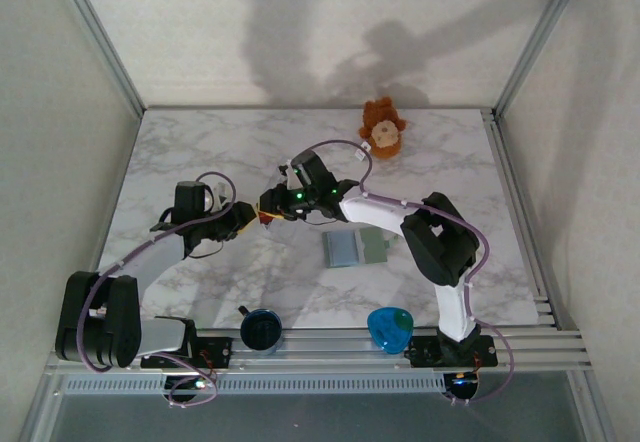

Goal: Put the credit cards into the card holder

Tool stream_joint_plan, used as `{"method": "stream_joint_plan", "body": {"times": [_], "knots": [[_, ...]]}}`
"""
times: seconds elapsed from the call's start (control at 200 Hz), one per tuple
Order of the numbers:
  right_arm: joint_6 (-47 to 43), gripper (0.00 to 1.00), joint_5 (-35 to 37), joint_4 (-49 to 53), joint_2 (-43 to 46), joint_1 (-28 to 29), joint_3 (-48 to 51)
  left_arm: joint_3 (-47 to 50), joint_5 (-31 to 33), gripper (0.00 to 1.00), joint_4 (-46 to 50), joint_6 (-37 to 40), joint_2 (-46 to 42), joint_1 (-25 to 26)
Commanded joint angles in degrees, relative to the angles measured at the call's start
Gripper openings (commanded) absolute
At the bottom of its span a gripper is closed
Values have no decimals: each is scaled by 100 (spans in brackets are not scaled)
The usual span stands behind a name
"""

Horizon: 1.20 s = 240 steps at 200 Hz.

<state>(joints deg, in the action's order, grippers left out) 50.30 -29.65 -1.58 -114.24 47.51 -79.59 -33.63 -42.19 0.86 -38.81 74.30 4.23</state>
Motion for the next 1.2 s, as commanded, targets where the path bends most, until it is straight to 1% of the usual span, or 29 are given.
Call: {"method": "stream_joint_plan", "body": {"times": [0.0,0.11,0.205,0.33,0.531,0.586,0.651,0.731,0.936,1.081,1.196], "knots": [[-126,32,25,232,-169,61,-184,42,-104,36,-112,57,-117,-30],[-100,31,66,207,-160,60,-106,23,-140,35,-74,75,-121,-27],[-129,28,53,185,-131,66,-79,17,-8,35,-18,108,-252,-34],[-319,29,6,65,-56,66,-24,-37,22,34,25,86,-259,-36],[-396,28,-185,-106,-234,55,-272,-11,45,35,-47,-4,-330,-36],[-347,28,-228,-187,-265,51,-295,-45,45,38,-1,-13,-353,-36],[-344,28,-243,-203,-274,54,-333,-65,124,45,84,-13,-449,-41],[-424,28,-243,-158,-258,50,-367,-84,261,46,114,-4,-577,-61],[-372,28,-317,-246,-385,35,-432,-86,361,44,1,-106,-630,-92],[-319,28,-349,-286,-402,34,-437,-61,165,39,-143,-162,-490,-92],[-437,28,-271,-19,-339,27,-442,-63,248,37,-60,-76,-501,-97]]}}
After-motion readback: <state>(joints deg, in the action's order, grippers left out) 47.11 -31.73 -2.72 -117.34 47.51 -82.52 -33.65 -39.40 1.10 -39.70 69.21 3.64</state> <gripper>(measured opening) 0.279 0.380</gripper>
